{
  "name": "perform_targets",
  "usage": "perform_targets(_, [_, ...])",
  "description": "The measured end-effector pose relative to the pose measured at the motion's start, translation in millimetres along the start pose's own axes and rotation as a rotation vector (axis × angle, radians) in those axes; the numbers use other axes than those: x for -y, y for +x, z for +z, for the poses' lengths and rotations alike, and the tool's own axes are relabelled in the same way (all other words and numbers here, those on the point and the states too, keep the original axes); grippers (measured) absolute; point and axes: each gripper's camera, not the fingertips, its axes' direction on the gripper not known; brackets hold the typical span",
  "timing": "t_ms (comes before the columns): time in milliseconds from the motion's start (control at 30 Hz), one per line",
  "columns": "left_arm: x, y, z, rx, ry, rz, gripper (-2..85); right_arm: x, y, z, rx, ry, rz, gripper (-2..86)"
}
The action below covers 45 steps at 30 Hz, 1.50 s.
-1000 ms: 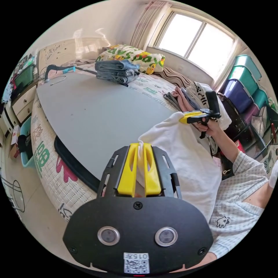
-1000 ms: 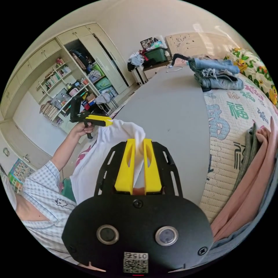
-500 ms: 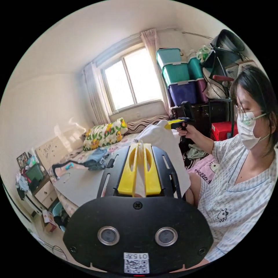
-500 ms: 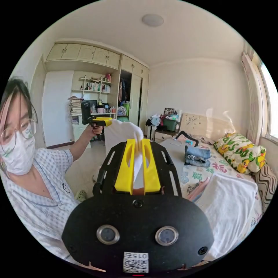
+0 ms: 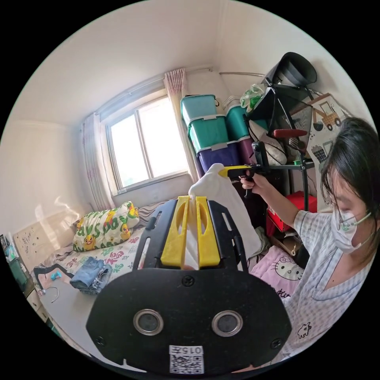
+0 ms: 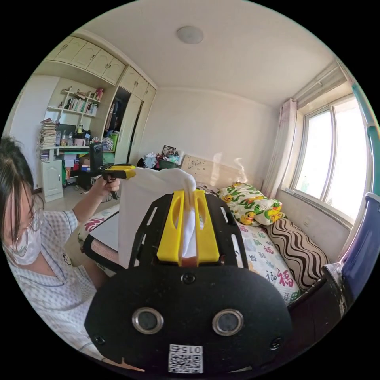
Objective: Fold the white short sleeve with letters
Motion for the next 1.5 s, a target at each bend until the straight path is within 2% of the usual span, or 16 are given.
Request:
perform_targets(200, [-17, -97, 132, 0.033, -0.103, -0.176, 0.9, 18, 82, 93, -0.122, -0.186, 0.057, 5.0])
perform_targets(367, [-106, -191, 259, 0.123, -0.27, -0.403, 1.0, -22, 174, 270, -0.193, -0.511, 0.218, 5.3])
perform_targets(467, [-170, -221, 317, 0.188, -0.357, -0.489, 1.2, -55, 190, 359, -0.281, -0.635, 0.199, 6.1])
perform_targets(533, [-212, -224, 340, 0.208, -0.366, -0.51, 1.3, -81, 187, 390, -0.357, -0.575, 0.167, 6.2])
perform_targets(567, [-241, -224, 345, 0.214, -0.3, -0.542, 1.3, -105, 181, 398, -0.44, -0.452, 0.164, 6.1])
perform_targets(633, [-279, -230, 346, 0.165, -0.164, -0.638, 1.3, -138, 176, 403, -0.531, -0.342, 0.135, 5.9])
perform_targets(700, [-295, -233, 357, 0.069, -0.083, -0.654, 1.3, -149, 181, 403, -0.558, -0.324, 0.094, 5.8])
perform_targets(800, [-273, -200, 365, 0.191, -0.087, -0.479, 1.3, -158, 205, 403, -0.502, -0.303, 0.153, 5.8])
perform_targets(867, [-271, -186, 366, 0.246, -0.075, -0.433, 1.3, -161, 211, 408, -0.496, -0.291, 0.154, 5.7])
perform_targets(1033, [-280, -206, 367, 0.125, -0.039, -0.497, 1.6, -161, 214, 421, -0.538, -0.301, 0.095, 5.7])
perform_targets(1333, [-263, -198, 375, 0.118, -0.02, -0.523, 2.0, -172, 228, 422, -0.546, -0.286, 0.11, 6.0])
perform_targets(1500, [-206, -190, 379, 0.117, -0.165, -0.478, 3.9, -187, 238, 412, -0.527, -0.243, 0.16, 6.4])
